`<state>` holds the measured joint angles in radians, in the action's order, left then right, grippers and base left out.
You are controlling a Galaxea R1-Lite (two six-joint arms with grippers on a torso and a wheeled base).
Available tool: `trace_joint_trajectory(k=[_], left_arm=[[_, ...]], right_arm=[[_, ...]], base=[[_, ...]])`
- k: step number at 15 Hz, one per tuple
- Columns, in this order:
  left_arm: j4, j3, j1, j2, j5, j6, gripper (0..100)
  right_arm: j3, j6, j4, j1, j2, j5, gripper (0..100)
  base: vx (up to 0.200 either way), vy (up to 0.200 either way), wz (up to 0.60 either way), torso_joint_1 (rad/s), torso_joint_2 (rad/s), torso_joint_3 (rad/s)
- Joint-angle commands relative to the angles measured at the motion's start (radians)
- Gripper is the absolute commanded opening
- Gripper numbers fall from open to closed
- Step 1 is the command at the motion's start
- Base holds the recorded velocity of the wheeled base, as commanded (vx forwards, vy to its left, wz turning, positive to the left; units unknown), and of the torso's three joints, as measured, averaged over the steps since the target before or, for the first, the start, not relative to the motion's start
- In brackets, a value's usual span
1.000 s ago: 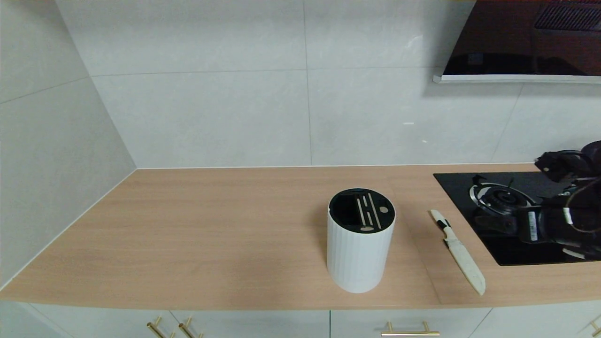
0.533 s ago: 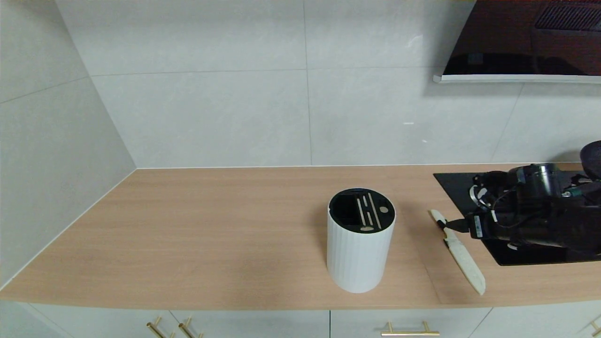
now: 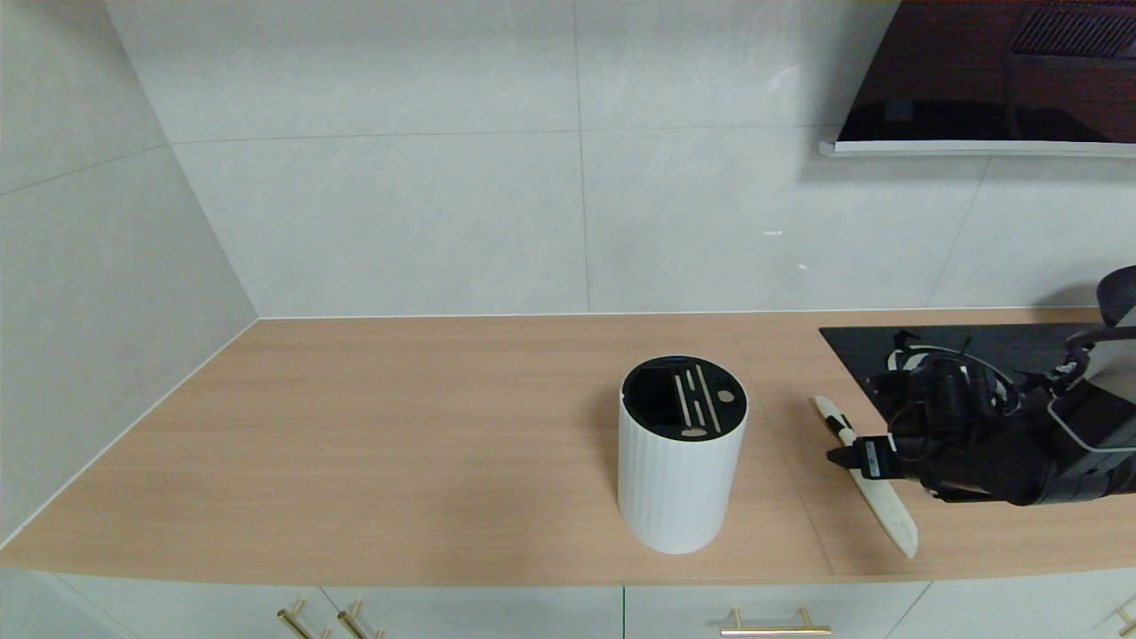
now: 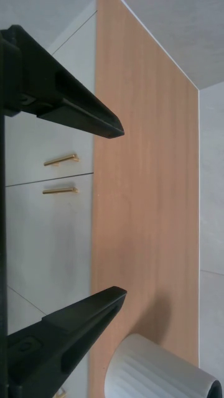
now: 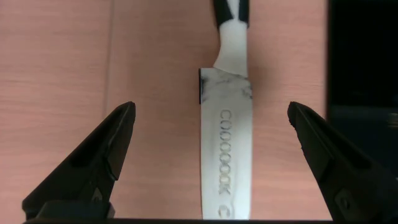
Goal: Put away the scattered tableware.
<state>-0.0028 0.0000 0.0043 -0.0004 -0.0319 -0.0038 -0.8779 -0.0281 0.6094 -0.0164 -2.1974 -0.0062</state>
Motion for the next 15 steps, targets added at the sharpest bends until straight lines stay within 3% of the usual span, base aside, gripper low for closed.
trace_joint_trajectory(k=[1,15], left_arm=[[0.0,0.0,-0.001,0.0,0.0,-0.001,100],[0.0,0.0,0.0,0.0,0.0,-0.001,100]], right_arm=[[-0.018,0.0,0.001,0.006,-0.05,0.0,100],[-0.076,0.004,0.072,0.026,-0.142,0.008,100]], base=[[0.0,0.0,0.0,0.0,0.0,0.0],[0.0,0.0,0.0,0.0,0.0,0.0]])
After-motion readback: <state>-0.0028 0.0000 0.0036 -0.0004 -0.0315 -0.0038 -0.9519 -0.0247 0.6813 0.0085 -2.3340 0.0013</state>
